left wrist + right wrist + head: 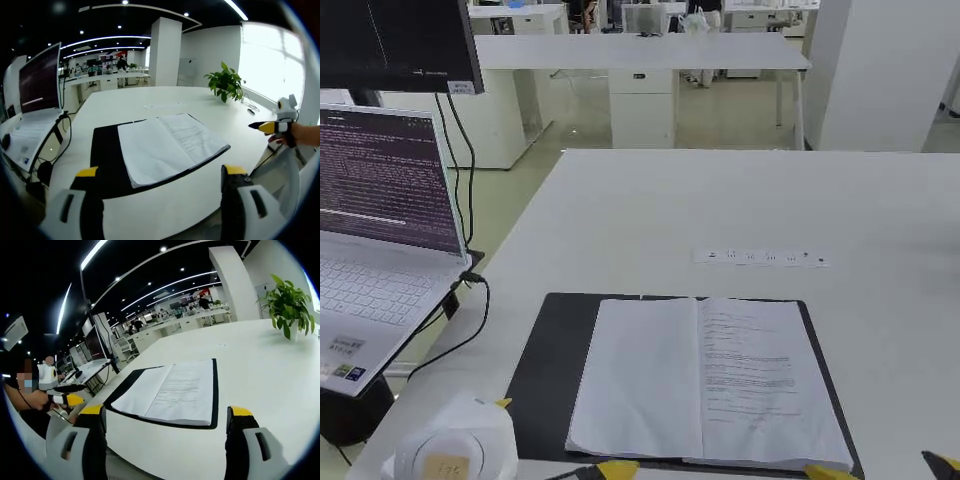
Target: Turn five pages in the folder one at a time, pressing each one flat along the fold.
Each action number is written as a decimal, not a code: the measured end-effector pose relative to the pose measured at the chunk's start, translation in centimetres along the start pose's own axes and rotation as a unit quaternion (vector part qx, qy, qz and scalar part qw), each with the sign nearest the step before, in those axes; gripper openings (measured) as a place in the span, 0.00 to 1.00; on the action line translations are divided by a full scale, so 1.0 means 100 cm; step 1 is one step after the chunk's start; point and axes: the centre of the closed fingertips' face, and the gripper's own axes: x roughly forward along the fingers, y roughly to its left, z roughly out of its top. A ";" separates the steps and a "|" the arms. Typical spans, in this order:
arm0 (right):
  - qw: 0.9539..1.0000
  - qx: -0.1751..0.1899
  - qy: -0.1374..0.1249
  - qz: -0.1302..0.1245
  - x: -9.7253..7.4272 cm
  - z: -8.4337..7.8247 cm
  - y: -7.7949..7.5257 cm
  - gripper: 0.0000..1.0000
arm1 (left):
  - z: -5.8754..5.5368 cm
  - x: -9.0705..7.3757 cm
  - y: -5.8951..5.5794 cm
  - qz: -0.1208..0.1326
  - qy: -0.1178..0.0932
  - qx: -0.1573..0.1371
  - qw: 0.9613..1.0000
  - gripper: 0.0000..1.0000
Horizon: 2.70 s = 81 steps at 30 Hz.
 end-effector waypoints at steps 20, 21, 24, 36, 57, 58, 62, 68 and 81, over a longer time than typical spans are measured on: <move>1.000 0.007 0.003 0.008 -0.009 -0.011 0.001 0.99 | 0.001 0.065 -0.055 -0.060 0.033 0.043 0.997 0.99; 1.000 0.007 0.002 0.006 -0.010 -0.012 -0.001 0.99 | 0.001 0.072 -0.062 -0.068 0.035 0.045 0.996 0.97; 1.000 0.017 -0.003 0.003 -0.012 -0.011 -0.003 0.98 | 0.000 0.089 -0.076 -0.082 0.041 0.046 0.995 0.95; 0.999 0.030 -0.017 -0.012 -0.014 -0.007 -0.012 0.96 | -0.005 0.154 -0.130 -0.122 0.058 0.070 0.988 0.86; 0.998 0.043 -0.028 -0.025 -0.012 0.000 -0.015 0.93 | -0.012 0.220 -0.169 -0.123 0.065 0.070 0.988 0.74; 0.998 0.044 -0.027 -0.026 -0.013 0.000 -0.015 0.93 | -0.013 0.223 -0.168 -0.116 0.062 0.072 0.989 0.74; 0.998 0.045 -0.025 -0.027 -0.013 -0.002 -0.015 0.93 | -0.023 0.230 -0.162 -0.094 0.072 0.105 0.987 0.65; 0.998 0.045 -0.024 -0.027 -0.012 -0.002 -0.016 0.92 | -0.031 0.232 -0.160 -0.090 0.063 0.124 0.986 0.54; 0.998 0.047 -0.023 -0.029 -0.012 -0.003 -0.016 0.91 | -0.032 0.231 -0.165 -0.107 0.038 0.119 0.986 0.34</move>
